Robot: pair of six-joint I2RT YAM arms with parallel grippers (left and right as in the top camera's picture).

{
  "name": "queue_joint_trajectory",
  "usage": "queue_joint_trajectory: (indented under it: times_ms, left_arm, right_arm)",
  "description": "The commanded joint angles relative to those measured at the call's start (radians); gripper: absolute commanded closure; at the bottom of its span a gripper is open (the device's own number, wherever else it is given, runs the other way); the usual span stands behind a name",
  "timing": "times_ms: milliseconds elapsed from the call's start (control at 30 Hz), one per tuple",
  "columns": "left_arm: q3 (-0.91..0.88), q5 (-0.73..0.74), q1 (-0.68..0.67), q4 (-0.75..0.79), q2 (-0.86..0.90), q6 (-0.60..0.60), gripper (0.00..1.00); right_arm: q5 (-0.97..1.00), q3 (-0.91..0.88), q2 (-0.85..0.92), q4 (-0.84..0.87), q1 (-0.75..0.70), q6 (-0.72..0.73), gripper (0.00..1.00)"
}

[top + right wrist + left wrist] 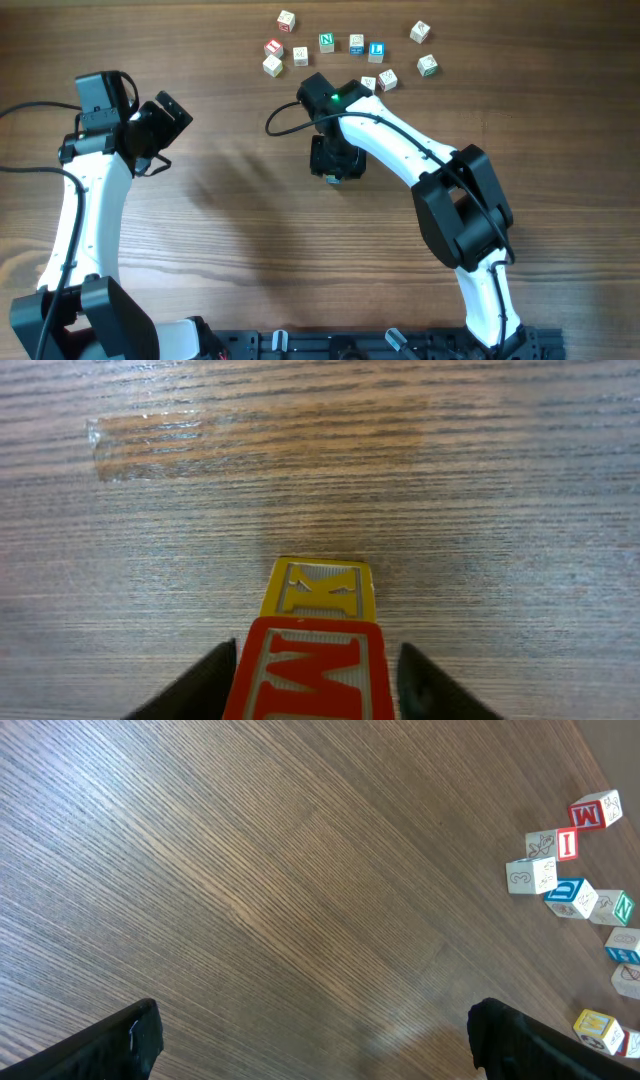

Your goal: Form a tower

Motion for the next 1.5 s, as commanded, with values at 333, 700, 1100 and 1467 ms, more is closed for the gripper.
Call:
queue_joint_trajectory:
  times_ms: [333, 700, 1100, 1467]
  left_arm:
    - [-0.003, 0.004, 0.000, -0.001, -0.002, -0.009, 0.00]
    - [-0.003, -0.006, 0.000, -0.004, -0.002, -0.009, 0.00]
    - [-0.006, -0.012, 0.000, -0.004, -0.002, -0.009, 0.00]
    - [-0.006, -0.012, 0.000, -0.005, -0.002, -0.009, 0.00]
  right_arm:
    - [0.019, 0.092, 0.016, -0.109, 0.002, -0.340, 0.00]
    - [0.034, 0.222, 0.013, -0.243, -0.005, -1.230, 0.00]
    - [-0.039, 0.095, 0.013, -0.095, -0.013, -1.371, 0.00]
    - [-0.039, 0.040, 0.013, -0.034, -0.013, -1.374, 0.05]
